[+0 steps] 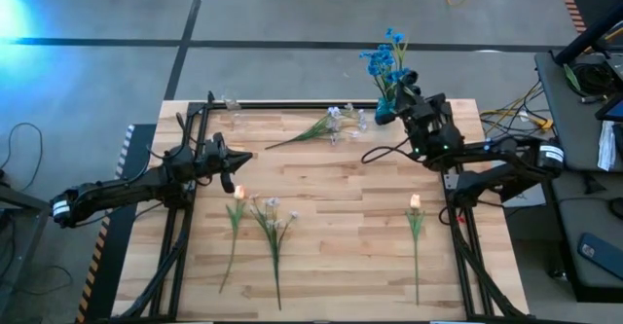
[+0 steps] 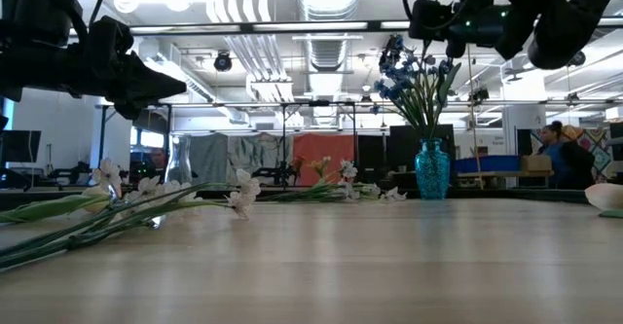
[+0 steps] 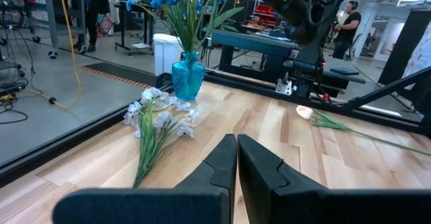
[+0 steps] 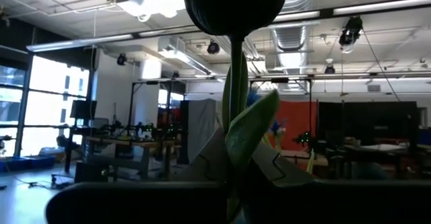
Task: Sort flowers into vase by color
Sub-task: Put the black flower into the blue vase
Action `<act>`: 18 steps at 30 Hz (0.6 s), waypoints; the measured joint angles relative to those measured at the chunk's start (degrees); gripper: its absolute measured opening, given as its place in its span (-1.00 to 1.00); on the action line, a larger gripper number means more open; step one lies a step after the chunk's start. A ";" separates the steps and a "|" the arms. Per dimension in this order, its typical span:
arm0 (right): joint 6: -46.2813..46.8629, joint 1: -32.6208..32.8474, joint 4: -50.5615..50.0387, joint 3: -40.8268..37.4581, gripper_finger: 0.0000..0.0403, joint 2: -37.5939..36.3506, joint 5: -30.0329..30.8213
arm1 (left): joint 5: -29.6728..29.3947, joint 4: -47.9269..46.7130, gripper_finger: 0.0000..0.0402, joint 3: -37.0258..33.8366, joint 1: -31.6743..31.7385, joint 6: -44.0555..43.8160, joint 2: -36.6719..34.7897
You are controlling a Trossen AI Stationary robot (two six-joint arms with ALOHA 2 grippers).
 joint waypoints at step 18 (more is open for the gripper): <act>-0.04 0.02 -3.83 0.45 -0.75 3.65 5.24 | 0.09 0.00 -1.00 0.00 0.01 0.17 0.00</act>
